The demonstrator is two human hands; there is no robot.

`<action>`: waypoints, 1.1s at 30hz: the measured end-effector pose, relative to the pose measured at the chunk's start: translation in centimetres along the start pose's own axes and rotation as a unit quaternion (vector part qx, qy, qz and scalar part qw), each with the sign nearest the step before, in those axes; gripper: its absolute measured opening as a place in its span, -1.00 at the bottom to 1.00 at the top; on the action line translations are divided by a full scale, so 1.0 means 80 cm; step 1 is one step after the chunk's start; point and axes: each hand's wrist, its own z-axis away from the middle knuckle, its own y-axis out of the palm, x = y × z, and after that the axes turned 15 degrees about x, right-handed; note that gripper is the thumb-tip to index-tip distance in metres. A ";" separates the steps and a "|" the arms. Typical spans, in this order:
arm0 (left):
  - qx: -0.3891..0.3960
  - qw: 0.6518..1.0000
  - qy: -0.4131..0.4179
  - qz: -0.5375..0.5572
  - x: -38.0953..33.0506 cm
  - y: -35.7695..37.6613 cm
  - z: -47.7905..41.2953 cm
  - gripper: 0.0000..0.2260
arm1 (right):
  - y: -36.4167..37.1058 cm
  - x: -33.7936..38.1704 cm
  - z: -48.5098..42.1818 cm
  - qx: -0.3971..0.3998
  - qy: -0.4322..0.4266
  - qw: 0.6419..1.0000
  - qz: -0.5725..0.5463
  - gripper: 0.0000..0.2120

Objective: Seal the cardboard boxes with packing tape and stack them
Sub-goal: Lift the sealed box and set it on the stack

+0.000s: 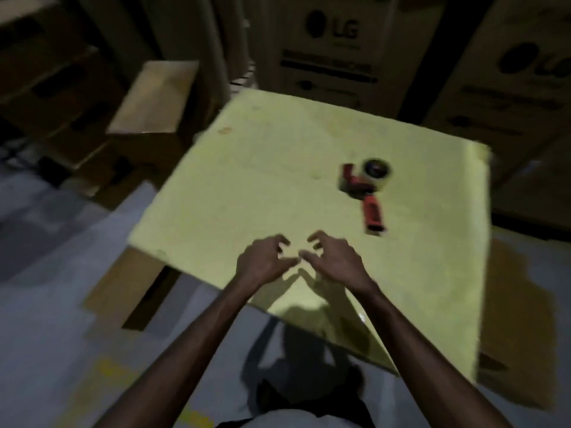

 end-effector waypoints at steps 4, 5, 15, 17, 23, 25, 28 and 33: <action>-0.021 0.989 -0.082 0.120 0.182 -0.033 0.062 -0.58 | 0.085 0.150 -0.026 0.079 -0.061 0.995 0.006 -0.62; -0.044 0.984 -0.099 0.145 0.219 -0.042 0.075 -0.59 | 0.109 0.179 -0.048 0.098 -0.077 0.992 0.015 -0.62; -0.124 0.935 -0.207 0.260 0.508 -0.165 0.084 -0.61 | 0.273 0.465 -0.256 0.239 -0.211 0.945 0.078 -0.57; -0.136 0.918 -0.238 0.286 0.564 -0.194 0.076 -0.62 | 0.312 0.519 -0.298 0.263 -0.217 0.938 0.064 -0.58; -0.106 0.897 -0.282 0.322 0.720 -0.262 0.035 -0.57 | 0.429 0.639 -0.429 0.387 -0.101 0.917 0.011 -0.63; -0.105 0.896 -0.289 0.321 0.779 -0.272 0.006 -0.60 | 0.474 0.657 -0.478 0.405 -0.059 0.912 -0.013 -0.69; -0.098 0.883 -0.295 0.351 0.871 -0.280 -0.054 -0.60 | 0.547 0.667 -0.552 0.393 0.037 0.918 -0.027 -0.66; -0.094 0.880 -0.287 0.366 1.038 -0.252 -0.177 -0.63 | 0.695 0.614 -0.677 0.317 0.114 0.936 -0.101 -0.66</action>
